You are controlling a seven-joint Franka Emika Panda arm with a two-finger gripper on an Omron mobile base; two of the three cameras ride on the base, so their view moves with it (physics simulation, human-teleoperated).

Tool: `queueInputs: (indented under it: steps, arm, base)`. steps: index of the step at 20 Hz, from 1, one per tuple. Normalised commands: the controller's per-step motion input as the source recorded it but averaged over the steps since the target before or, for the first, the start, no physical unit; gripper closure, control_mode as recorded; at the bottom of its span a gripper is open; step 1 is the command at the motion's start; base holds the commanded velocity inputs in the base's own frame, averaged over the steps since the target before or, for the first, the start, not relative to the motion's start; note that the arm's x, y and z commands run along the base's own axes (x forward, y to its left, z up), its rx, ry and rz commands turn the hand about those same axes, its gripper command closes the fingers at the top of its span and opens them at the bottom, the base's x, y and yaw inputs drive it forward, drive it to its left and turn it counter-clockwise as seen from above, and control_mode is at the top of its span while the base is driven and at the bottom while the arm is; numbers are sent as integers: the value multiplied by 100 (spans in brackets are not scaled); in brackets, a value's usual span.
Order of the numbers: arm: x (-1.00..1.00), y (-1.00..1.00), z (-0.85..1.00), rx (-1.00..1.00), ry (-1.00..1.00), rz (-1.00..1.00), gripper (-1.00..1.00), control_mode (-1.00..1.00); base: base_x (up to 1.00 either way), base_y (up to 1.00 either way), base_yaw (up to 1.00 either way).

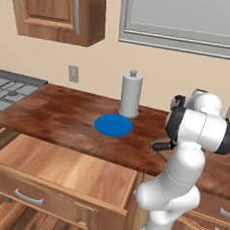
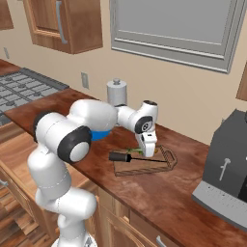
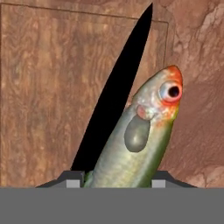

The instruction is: Pick up the knife from the drawer and place it on the cutting board. Then place the meat from the plate to the cutting board.

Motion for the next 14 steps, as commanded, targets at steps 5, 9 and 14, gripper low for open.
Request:
queueInputs:
  steps: [5,9,14]
  arm:
    - [2,0,-5,1,1,-9,100,-100]
    - [12,0,-2,0,4,-3,100,-100]
    - [25,0,-10,0,2,0,100,-100]
  base:
    - [0,0,0]
    - [0,0,0]
    - [0,0,0]
